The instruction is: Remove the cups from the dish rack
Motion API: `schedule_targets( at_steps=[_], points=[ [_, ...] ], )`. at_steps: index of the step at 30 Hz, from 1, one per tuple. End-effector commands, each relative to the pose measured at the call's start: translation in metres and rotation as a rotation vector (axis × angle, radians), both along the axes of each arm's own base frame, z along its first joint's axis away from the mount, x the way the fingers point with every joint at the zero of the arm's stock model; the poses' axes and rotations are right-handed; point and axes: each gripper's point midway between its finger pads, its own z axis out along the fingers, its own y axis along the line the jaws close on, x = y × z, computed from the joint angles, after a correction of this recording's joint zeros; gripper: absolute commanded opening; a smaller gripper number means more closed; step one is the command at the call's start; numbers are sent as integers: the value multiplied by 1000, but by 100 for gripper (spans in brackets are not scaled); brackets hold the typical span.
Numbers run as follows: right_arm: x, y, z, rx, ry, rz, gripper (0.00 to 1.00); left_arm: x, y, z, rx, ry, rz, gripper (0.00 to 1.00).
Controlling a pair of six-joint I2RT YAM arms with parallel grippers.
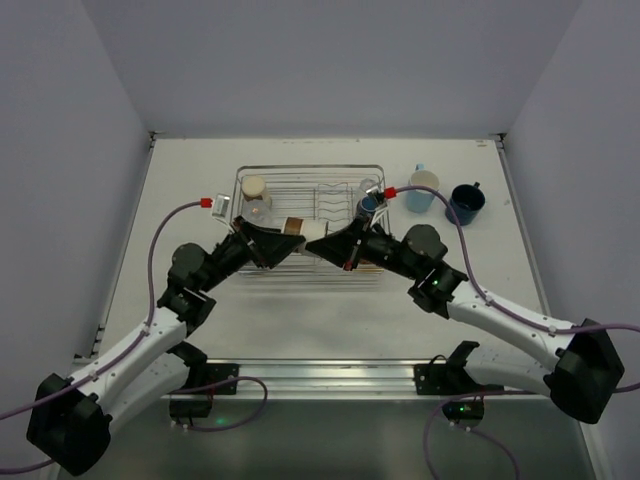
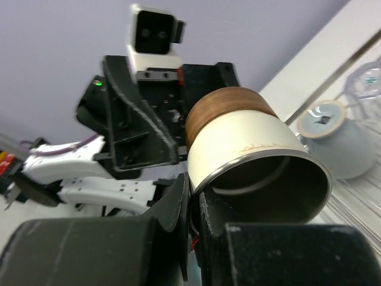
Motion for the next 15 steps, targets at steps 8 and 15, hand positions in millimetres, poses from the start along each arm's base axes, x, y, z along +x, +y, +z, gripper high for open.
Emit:
schedule_targets(
  at_steps=[8, 15],
  points=[
    [-22, -13, -40, -580, -6, -41, 0, 34, 63, 7, 619, -89, 347, 100],
    [-60, 5, -101, -950, -10, 17, 0, 30, 182, 16, 929, -52, 855, 100]
  ],
)
